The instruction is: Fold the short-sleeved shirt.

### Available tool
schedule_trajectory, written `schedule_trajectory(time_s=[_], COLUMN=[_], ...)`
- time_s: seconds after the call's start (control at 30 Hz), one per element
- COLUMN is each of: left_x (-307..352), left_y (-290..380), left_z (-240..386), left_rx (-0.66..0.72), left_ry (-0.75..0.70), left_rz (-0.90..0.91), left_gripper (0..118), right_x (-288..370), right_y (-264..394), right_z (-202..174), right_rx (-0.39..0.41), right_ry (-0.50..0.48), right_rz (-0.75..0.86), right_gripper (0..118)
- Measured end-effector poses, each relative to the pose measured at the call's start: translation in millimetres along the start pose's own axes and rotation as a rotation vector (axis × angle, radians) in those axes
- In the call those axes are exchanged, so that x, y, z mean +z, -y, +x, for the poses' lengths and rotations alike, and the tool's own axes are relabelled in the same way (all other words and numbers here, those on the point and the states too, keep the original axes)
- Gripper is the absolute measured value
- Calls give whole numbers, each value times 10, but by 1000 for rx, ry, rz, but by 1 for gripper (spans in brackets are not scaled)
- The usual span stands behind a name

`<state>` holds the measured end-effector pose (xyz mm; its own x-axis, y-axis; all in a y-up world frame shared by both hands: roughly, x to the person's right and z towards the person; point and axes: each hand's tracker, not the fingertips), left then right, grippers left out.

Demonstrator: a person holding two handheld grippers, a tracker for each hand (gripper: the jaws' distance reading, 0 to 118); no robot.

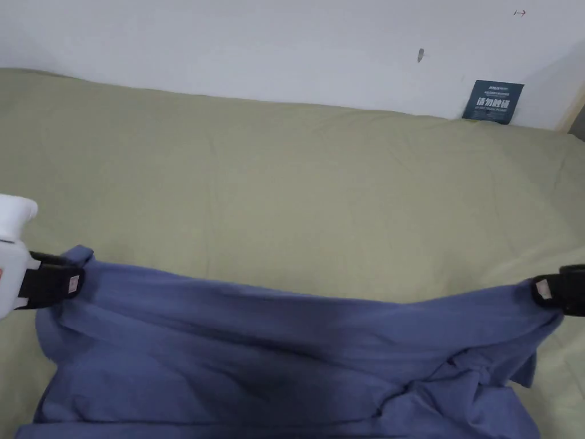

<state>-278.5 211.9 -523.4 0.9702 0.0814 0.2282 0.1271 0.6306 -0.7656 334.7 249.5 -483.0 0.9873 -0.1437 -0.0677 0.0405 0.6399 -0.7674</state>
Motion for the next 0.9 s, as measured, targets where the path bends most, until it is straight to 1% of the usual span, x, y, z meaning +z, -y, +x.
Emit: schedule_trajectory(time_s=[0.1,0.13,0.17,0.23,0.3,0.33,0.47,0.5,0.53,0.6,0.63,0.67,0.7,0.73,0.77,0.8,0.87,0.9], left_x=[100,93,78,31,-13,-40,-117,-137,-168,-201,-230,-223,-205,-159,-87,13,318,465], left_y=[378,523,661,918,1153,1261,1545,1581,1603,1614,1600,1584,1574,1564,1556,1547,1485,1414], left_z=[-6,3,24,28,19,9,12,12,4,19,22,30,34,15,-29,-71,-118,-95], left_rx=[17,20,17,21,62,86,93,98,107,111,112,118,117,123,159,203,324,354], left_ry=[14,22,16,9,27,30,25,20,17,22,19,8,-4,-13,-3,55,159,166], left_rz=[-18,-38,-56,-106,-157,-176,-240,-251,-262,-260,-264,-268,-271,-274,-265,-237,-142,-93], left_gripper=[2,2,2,2,2,2,2,2,2,2,6,15,30,46,67,76,75,75], right_x=[134,134,116,80,46,35,-55,-96,-139,-220,-261,-269,-240,-203,-90,32,354,496], right_y=[381,523,657,902,1076,1160,1351,1377,1404,1436,1434,1427,1417,1402,1373,1336,1216,1152], right_z=[5,17,30,57,80,71,73,71,62,50,45,54,57,130,116,106,48,-10], right_rx=[-17,-31,-34,-61,-64,-58,-50,-32,-30,0,2,-7,-18,-24,-33,-37,-73,-85], right_ry=[8,24,26,33,58,88,128,136,144,153,156,153,147,143,140,129,87,74], right_rz=[-25,-55,-106,-157,-189,-208,-287,-322,-317,-336,-342,-337,-335,-327,-263,-222,-139,-84], right_gripper=[0,0,0,0,0,0,0,0,0,0,1,2,14,36,58,65,65,65])
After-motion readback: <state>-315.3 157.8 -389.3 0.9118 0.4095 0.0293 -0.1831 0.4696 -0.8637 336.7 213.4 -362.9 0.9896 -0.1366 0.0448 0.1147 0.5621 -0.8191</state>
